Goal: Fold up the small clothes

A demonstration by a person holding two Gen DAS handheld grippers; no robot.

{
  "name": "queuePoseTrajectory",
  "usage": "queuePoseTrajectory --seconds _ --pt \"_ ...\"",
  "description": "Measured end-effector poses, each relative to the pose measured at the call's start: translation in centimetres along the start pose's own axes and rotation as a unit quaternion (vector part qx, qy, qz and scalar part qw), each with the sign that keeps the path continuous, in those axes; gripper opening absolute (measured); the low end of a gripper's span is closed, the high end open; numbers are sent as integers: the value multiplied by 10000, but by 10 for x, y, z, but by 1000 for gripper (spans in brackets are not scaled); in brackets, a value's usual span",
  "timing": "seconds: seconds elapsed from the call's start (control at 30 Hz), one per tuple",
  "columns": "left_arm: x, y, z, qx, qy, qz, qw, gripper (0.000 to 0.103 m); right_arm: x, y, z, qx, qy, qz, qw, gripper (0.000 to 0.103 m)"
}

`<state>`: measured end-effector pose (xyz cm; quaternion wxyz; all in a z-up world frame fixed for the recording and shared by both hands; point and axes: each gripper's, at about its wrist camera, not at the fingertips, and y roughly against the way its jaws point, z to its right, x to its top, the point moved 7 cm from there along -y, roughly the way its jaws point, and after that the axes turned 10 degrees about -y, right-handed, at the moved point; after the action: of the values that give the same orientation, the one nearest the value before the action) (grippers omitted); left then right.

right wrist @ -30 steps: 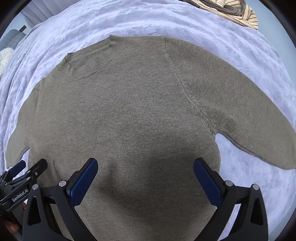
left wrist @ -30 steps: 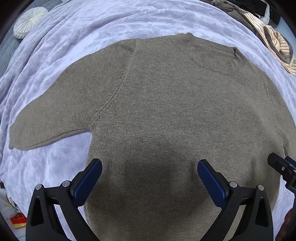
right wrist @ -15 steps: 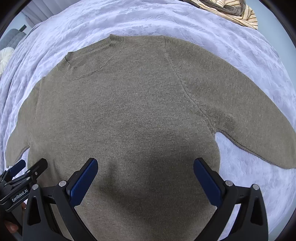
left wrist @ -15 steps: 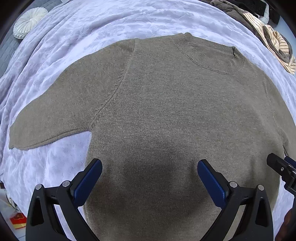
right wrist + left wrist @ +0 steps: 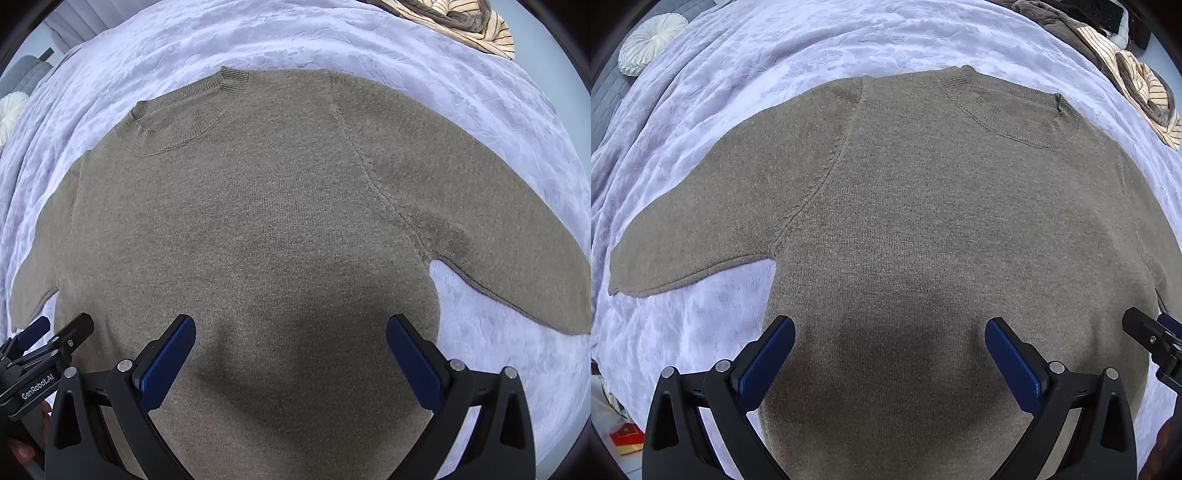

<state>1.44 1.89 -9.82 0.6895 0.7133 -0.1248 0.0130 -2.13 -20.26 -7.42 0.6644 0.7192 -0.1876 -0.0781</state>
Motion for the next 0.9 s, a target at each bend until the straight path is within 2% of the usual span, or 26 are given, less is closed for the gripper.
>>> queuePoseTrajectory --seconds 0.9 --pt "-5 -7 -13 -129 105 -9 9999 103 -4 -1 -12 -93 38 17 9999 103"
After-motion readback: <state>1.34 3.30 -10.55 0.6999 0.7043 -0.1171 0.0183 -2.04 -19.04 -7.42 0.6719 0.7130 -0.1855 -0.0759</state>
